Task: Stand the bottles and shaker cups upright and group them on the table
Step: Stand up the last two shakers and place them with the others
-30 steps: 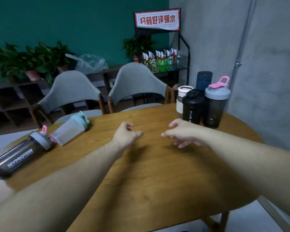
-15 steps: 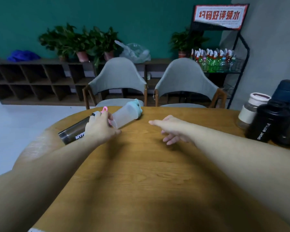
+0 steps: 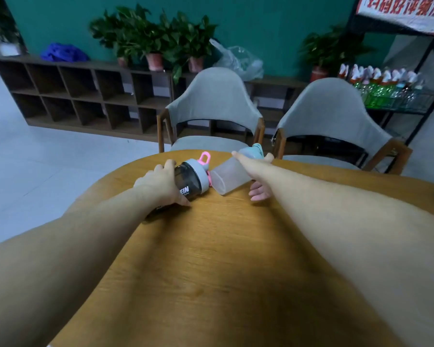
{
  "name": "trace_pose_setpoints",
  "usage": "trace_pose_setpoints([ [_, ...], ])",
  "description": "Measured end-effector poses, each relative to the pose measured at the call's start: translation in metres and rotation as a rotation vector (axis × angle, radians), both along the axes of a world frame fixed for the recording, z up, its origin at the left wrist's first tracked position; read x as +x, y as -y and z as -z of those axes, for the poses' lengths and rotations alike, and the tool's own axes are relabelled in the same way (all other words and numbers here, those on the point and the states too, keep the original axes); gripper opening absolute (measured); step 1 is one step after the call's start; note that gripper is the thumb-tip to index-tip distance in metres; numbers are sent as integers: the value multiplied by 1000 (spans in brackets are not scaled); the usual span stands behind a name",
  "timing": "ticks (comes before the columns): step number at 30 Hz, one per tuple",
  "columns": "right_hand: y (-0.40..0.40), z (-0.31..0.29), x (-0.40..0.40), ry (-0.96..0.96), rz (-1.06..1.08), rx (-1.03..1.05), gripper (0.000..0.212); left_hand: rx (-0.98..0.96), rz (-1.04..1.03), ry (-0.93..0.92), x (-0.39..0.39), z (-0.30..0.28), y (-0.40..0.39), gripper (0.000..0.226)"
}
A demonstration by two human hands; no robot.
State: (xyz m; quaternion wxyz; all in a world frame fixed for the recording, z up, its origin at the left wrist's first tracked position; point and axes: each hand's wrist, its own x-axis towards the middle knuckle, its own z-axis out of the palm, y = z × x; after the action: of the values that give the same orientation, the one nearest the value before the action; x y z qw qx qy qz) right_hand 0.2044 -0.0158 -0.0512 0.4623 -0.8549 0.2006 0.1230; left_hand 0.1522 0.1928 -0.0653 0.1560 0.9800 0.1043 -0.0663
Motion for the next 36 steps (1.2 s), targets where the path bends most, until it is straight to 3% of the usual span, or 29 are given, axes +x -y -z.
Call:
trace_pose_setpoints([
  [9, -18, 10, 39, -50, 4, -142, 119, -75, 33, -127, 23, 3, -32, 104],
  [20, 12, 10, 10, -84, 126, 305, 73, -164, -33, -93, 11, 0, -28, 96],
  [23, 36, 9, -10, -11, 94, 364, 74, -180, -44, -20, -3, -8, -9, 93],
  [26, 60, 8, -27, 54, 43, 354, 112, -248, -53, 54, -14, -17, 13, 94],
  [28, 82, 4, -44, 105, 18, 349, 118, -338, -35, 106, -23, -22, 34, 103],
  [36, 198, -15, -106, 239, 76, 319, 90, -680, 101, 204, -63, -41, 158, 96],
])
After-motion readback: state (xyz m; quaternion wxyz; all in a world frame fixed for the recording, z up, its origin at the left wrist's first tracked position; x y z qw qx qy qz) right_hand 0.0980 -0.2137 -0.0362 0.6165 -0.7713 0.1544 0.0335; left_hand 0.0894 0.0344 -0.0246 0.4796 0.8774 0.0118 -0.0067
